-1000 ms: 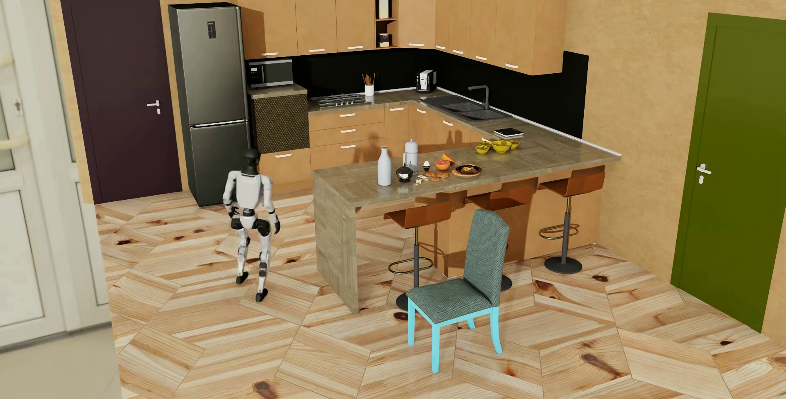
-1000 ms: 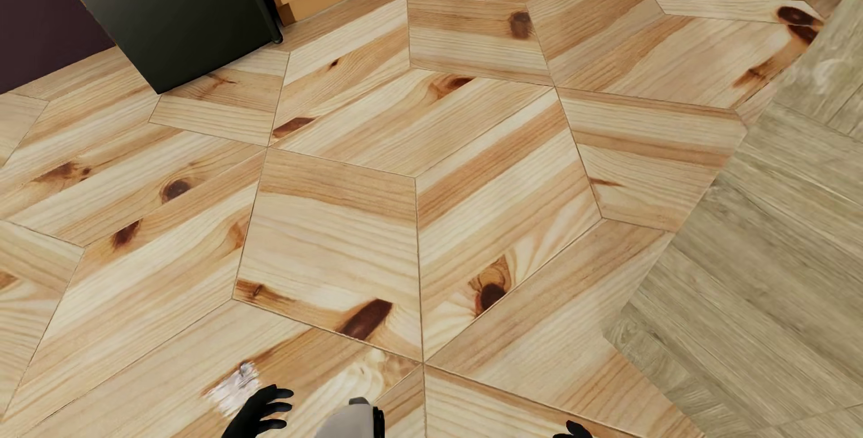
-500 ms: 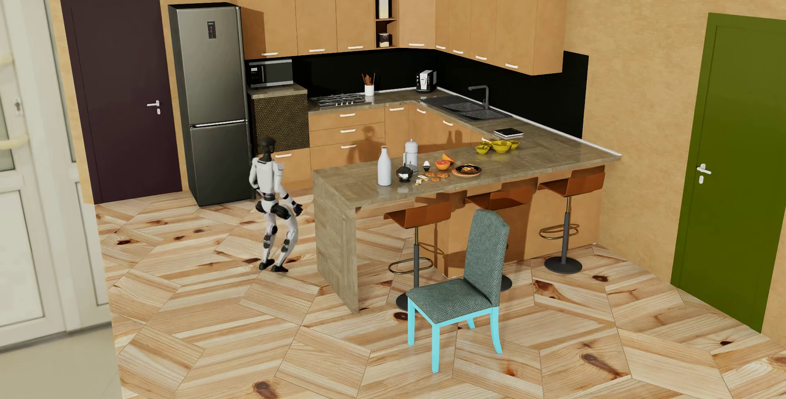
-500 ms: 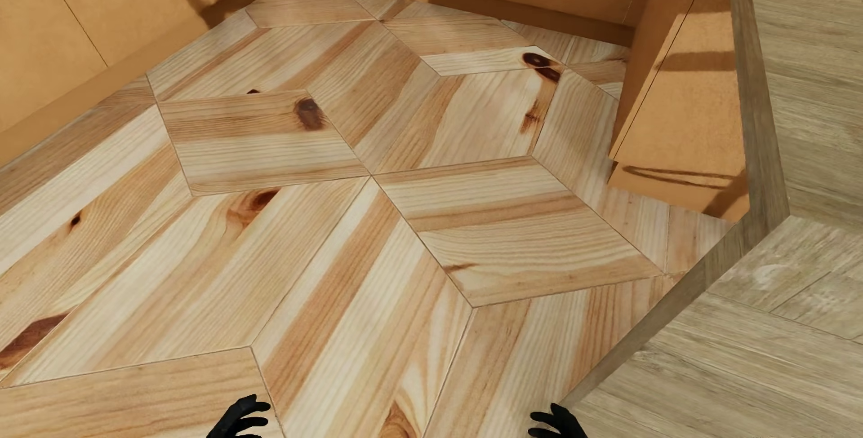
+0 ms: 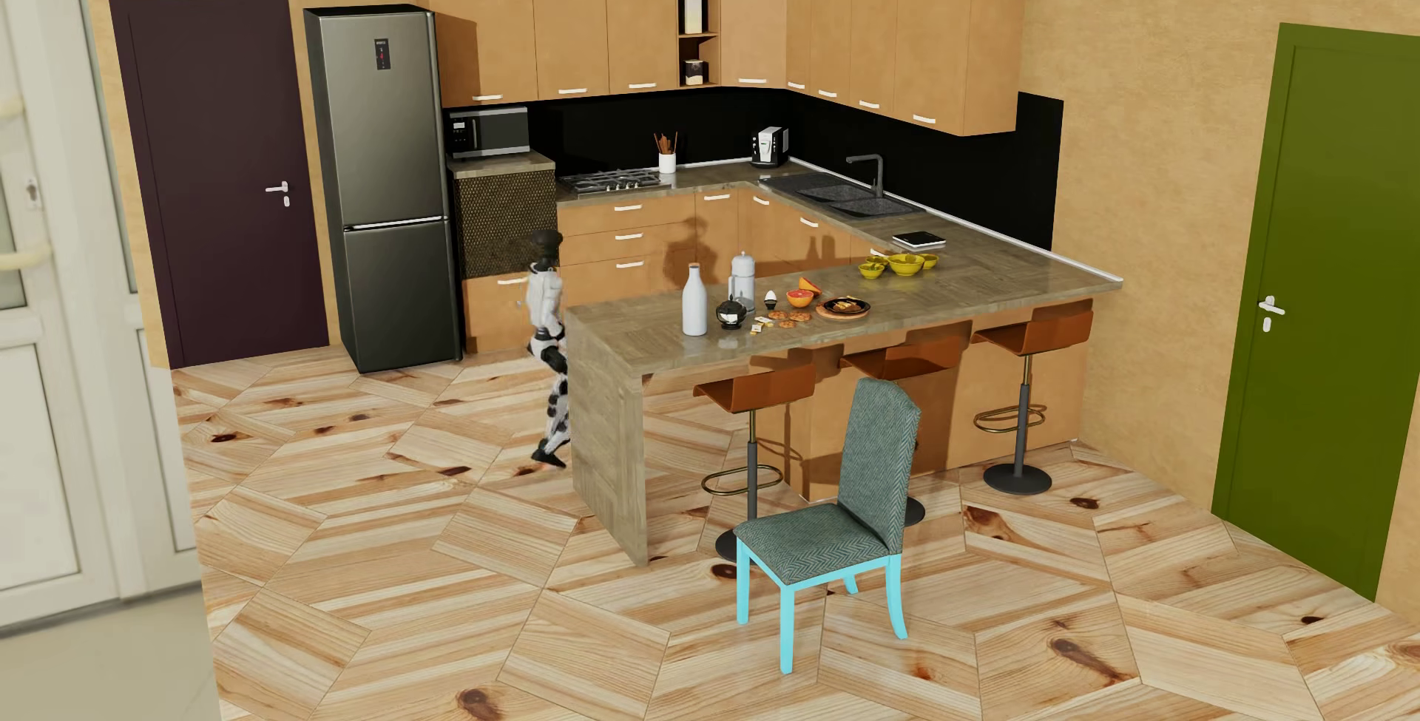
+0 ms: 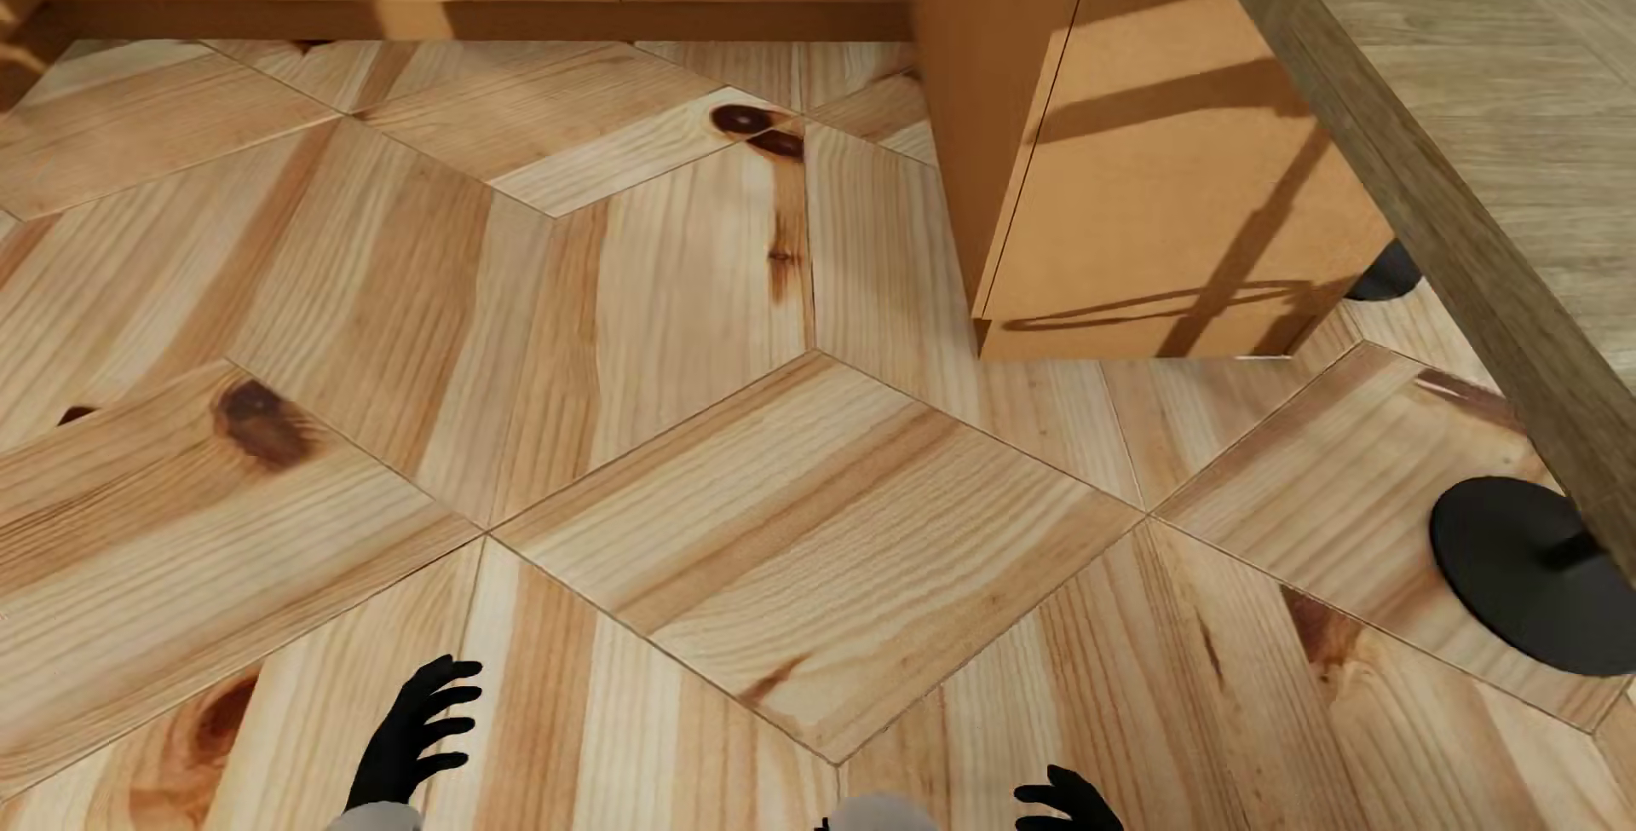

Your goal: Avoid the counter

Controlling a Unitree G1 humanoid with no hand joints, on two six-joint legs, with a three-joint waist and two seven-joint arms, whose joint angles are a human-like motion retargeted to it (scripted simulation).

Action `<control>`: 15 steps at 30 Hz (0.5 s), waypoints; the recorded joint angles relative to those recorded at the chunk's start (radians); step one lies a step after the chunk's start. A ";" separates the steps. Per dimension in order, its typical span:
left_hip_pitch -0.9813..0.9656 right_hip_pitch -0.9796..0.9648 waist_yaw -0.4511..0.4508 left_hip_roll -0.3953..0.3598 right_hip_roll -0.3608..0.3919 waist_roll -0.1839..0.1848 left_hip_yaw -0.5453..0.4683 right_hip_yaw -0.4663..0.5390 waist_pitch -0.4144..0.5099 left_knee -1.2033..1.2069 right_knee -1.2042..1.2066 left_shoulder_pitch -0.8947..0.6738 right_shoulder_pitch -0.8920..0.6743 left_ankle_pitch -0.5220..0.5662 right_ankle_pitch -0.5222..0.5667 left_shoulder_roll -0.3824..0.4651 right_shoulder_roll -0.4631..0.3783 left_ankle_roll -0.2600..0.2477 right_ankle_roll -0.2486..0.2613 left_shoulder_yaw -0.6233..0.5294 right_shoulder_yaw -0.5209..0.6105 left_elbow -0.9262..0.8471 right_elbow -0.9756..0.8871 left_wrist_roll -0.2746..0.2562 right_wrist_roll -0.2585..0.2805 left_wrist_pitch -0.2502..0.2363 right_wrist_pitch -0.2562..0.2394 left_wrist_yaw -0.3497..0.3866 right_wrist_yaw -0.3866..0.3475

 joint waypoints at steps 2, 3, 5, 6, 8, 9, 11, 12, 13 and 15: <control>0.105 -0.033 -0.072 0.020 -0.022 -0.081 0.040 -0.007 -0.049 -0.009 -0.222 -0.089 0.104 -0.094 -0.147 -0.077 -0.034 -0.079 0.046 -0.082 -0.038 -0.061 0.008 -0.019 0.000 0.001 0.022 0.056 -0.018; 0.118 -0.007 -0.066 0.029 -0.011 -0.094 0.012 0.000 -0.068 0.053 -0.336 -0.140 0.145 -0.156 -0.162 -0.098 -0.050 -0.100 0.040 -0.128 -0.014 -0.086 0.052 0.003 0.007 0.024 0.028 0.046 -0.058; 0.017 0.090 0.013 0.002 0.033 -0.050 -0.131 0.018 -0.061 0.337 -0.359 -0.066 0.112 -0.026 -0.235 -0.144 -0.050 -0.124 0.045 -0.092 0.075 -0.048 0.111 0.077 0.062 -0.013 0.053 -0.037 -0.152; -0.019 0.139 0.068 -0.018 0.055 -0.007 -0.170 0.037 -0.062 0.299 -0.392 0.034 0.078 -0.045 -0.260 -0.106 -0.016 -0.131 0.051 -0.071 0.040 -0.030 0.048 0.114 0.096 -0.035 0.072 -0.094 -0.181; 0.013 0.153 0.114 -0.008 0.071 0.041 -0.146 0.075 -0.048 0.137 -0.267 0.149 -0.027 -0.191 -0.254 -0.016 0.083 -0.105 0.048 0.022 0.028 0.030 -0.031 0.142 0.132 -0.015 0.056 -0.175 -0.189; 0.067 0.093 0.094 -0.006 0.055 0.032 -0.108 0.076 -0.049 0.123 -0.117 0.150 -0.049 -0.232 -0.138 0.019 0.068 -0.093 -0.010 0.009 0.063 0.043 0.009 0.120 0.150 0.038 0.023 -0.175 -0.137; 0.215 -0.018 0.014 -0.001 0.018 0.001 -0.033 0.001 -0.038 0.041 -0.065 0.044 0.012 -0.270 -0.073 -0.009 0.021 -0.107 -0.049 -0.005 0.006 -0.046 -0.018 0.042 0.151 0.174 0.008 -0.117 -0.007; 0.220 -0.046 -0.007 0.013 0.001 -0.012 -0.012 -0.046 -0.027 0.141 -0.177 -0.037 0.038 -0.225 -0.108 -0.064 -0.002 -0.131 -0.054 -0.031 0.035 -0.099 -0.036 0.014 0.122 0.200 0.014 -0.079 0.006; 0.130 0.013 -0.007 0.000 0.005 -0.015 -0.057 -0.041 -0.031 0.347 -0.291 -0.110 0.059 -0.025 -0.206 -0.116 -0.035 -0.158 -0.017 -0.058 0.080 -0.068 0.038 0.006 0.083 0.171 0.007 -0.055 -0.009; -0.033 0.158 0.053 -0.066 0.051 0.023 -0.151 0.015 -0.021 0.455 -0.395 -0.070 0.085 0.073 -0.277 -0.123 -0.021 -0.197 0.005 -0.062 0.077 -0.031 0.094 0.010 0.032 0.058 0.027 -0.043 -0.072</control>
